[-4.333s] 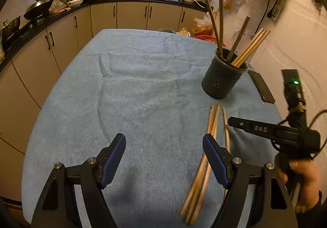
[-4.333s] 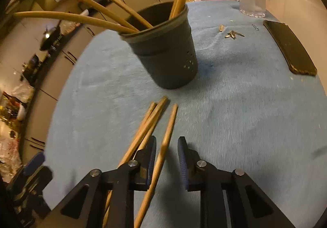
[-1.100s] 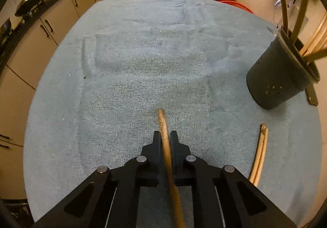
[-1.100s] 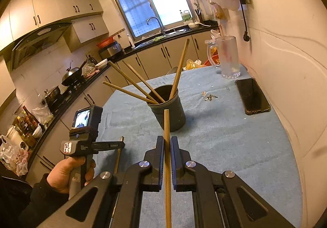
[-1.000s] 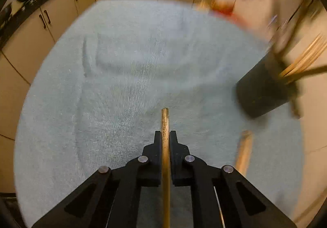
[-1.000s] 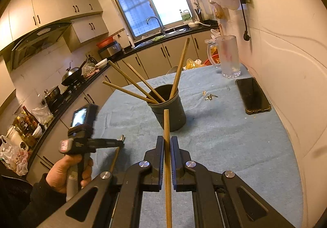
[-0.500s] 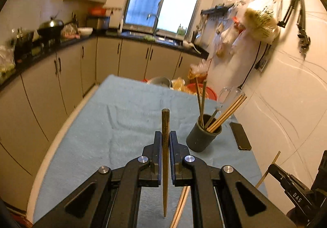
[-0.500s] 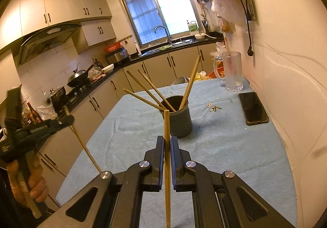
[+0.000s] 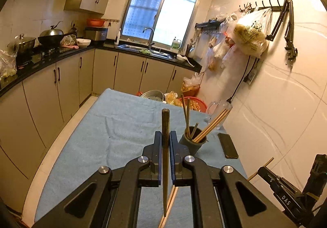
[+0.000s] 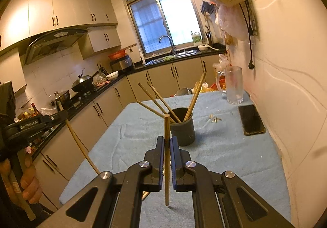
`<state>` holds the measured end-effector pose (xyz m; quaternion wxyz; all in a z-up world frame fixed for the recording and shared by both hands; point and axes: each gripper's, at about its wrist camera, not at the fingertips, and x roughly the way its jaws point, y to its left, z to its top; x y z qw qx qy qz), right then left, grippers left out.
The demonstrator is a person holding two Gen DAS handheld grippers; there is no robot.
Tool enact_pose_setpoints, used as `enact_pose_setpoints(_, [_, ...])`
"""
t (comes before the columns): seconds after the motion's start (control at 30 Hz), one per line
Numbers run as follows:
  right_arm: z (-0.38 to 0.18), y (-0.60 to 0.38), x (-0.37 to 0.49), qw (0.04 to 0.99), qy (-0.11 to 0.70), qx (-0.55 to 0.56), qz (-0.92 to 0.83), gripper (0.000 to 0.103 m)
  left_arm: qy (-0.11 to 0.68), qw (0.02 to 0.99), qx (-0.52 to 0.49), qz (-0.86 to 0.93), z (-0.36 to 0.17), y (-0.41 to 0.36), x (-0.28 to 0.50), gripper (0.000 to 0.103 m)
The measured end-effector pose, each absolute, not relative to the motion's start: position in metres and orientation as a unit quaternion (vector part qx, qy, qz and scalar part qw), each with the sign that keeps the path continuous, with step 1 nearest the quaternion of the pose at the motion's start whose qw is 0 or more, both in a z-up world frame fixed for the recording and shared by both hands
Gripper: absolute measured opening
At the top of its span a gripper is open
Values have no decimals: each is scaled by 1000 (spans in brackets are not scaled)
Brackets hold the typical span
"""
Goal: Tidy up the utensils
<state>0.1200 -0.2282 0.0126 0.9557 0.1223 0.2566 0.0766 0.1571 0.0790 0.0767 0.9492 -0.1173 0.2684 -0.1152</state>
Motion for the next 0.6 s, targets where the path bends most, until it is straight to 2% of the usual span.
enact_pose_setpoints(0.27, [35, -236, 122, 962, 230, 125, 77, 7, 220, 960, -115, -127, 109, 74, 166, 7])
enact_pose_setpoints(0.6, [72, -259, 158, 971, 187, 136, 61, 7, 175, 963, -157, -131, 133, 71, 235, 7])
